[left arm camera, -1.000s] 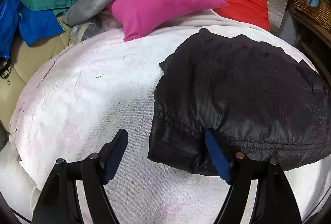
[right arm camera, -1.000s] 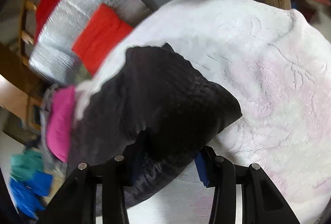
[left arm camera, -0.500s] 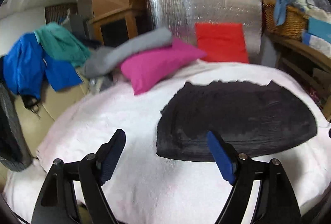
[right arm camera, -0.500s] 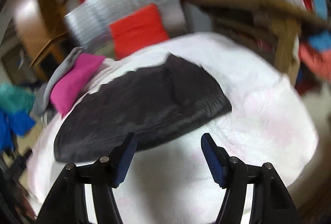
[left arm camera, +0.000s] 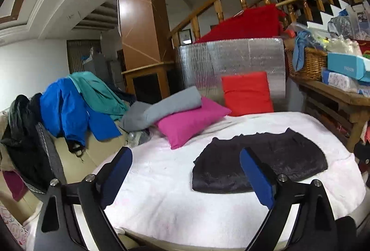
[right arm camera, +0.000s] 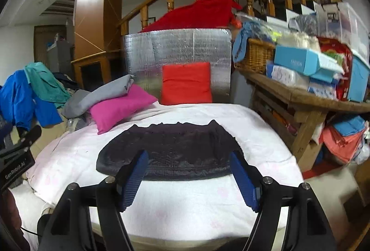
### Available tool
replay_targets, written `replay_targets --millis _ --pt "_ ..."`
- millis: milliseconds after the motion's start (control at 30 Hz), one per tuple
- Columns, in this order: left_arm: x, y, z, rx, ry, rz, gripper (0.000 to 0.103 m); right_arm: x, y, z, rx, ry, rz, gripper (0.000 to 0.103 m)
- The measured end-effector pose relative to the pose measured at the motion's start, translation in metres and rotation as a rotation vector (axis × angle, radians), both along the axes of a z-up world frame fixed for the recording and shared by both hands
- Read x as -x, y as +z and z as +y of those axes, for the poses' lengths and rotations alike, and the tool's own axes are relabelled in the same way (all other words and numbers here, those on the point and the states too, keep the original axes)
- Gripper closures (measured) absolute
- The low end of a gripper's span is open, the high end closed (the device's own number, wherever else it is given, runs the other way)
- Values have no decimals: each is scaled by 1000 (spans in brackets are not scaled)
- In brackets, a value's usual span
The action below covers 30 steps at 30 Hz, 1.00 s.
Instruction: Fold large clothes
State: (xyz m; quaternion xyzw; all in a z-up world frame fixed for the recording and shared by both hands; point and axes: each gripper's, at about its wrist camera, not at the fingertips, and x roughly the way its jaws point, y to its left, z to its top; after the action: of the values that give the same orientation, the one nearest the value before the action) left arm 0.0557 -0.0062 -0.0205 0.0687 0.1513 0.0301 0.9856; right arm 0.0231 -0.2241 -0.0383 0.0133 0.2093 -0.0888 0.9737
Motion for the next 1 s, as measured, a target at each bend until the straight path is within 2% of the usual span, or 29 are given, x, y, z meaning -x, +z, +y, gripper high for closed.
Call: replay_targets --millis 200,367,1000 --pt "42 29 6 24 -28 -63 6 43 24 17 11 -1 -47 27" --pt "60 40 11 29 -26 -85 5 59 33 30 44 -9 -70 27" --pt "67 37 11 10 -35 -68 5 49 26 37 27 -12 -52 27"
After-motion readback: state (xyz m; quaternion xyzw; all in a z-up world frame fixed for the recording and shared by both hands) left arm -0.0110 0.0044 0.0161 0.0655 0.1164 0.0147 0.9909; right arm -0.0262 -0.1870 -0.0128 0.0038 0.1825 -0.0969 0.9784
